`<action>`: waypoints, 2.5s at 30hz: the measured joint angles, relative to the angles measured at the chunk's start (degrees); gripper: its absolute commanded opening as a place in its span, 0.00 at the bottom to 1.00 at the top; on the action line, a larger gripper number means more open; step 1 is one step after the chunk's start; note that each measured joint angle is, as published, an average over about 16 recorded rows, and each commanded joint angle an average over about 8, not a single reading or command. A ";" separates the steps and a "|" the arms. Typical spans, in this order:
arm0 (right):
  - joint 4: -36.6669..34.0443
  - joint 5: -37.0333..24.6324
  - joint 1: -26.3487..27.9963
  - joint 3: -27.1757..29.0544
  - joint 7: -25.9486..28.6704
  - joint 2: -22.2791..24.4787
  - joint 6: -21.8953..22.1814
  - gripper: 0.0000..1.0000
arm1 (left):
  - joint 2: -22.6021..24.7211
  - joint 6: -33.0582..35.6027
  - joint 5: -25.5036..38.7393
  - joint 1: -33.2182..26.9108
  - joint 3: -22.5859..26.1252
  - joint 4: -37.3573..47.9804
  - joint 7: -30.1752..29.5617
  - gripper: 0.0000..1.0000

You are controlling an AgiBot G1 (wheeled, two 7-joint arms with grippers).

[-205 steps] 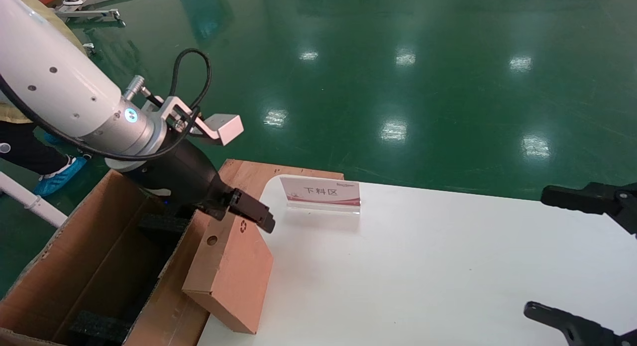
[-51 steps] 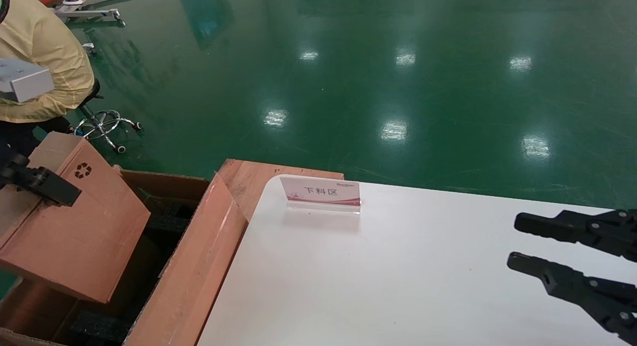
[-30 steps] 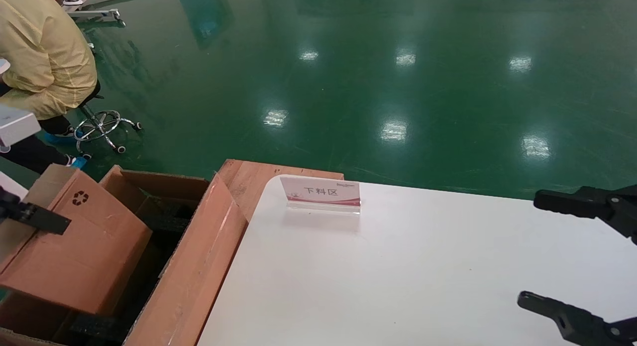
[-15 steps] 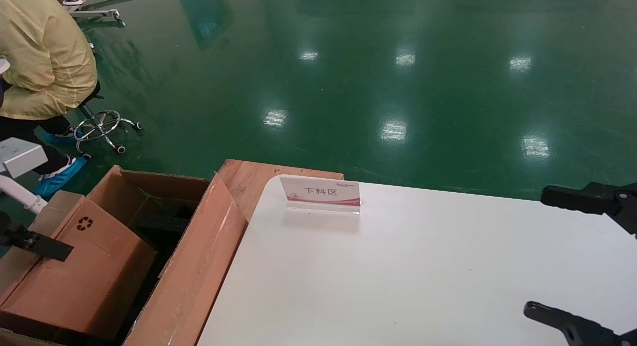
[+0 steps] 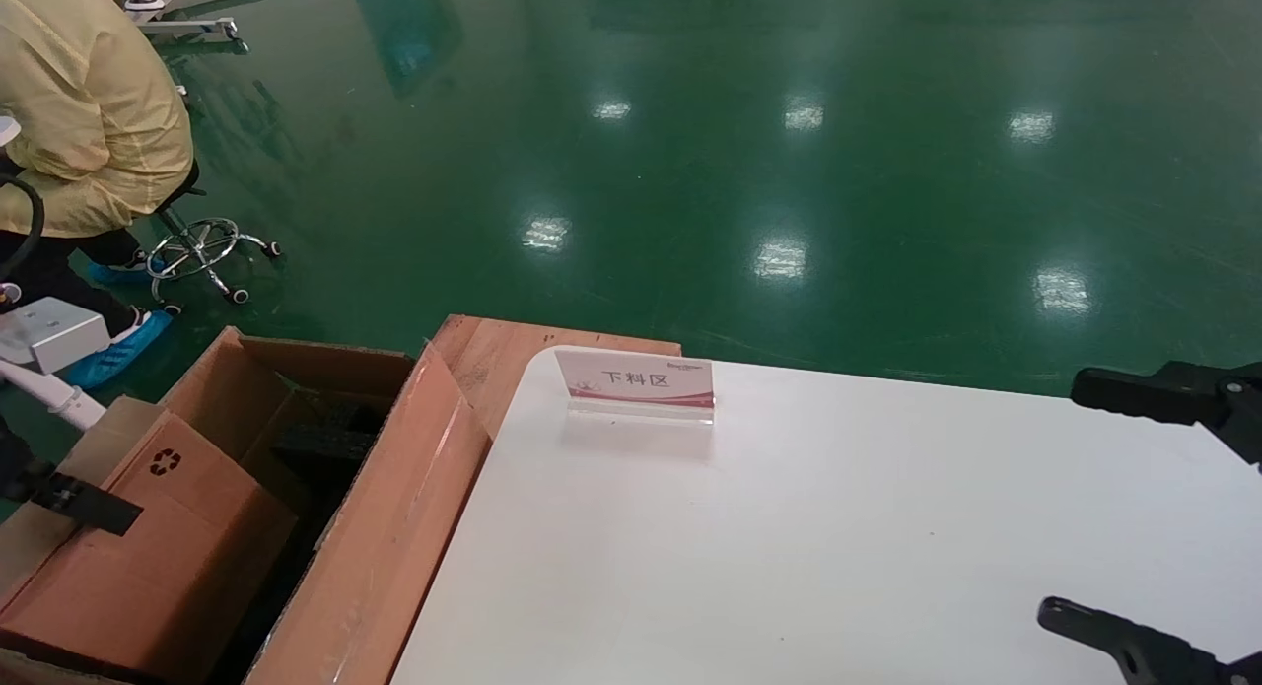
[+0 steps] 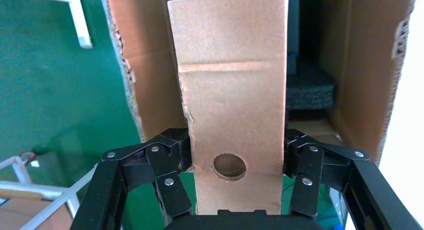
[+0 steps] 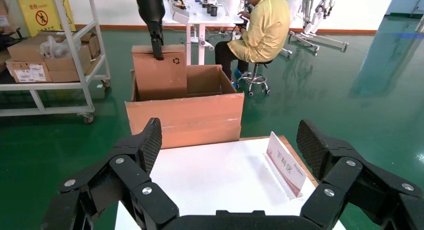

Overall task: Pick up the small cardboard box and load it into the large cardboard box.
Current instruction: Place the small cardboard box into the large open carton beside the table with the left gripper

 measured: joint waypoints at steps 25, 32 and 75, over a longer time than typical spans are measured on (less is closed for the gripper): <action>0.00 0.05 0.02 -0.08 -0.04 0.03 0.03 1.00 | 0.51 -2.66 3.54 1.94 -0.06 5.80 7.60 0.00; 0.00 0.07 0.02 -0.10 -0.05 0.04 0.04 1.00 | 1.01 -4.76 3.22 3.78 -0.29 9.10 10.70 0.00; 0.00 0.16 0.05 -0.23 -0.12 0.10 0.10 1.00 | 6.35 -19.03 -7.48 22.37 -1.08 31.38 26.18 0.00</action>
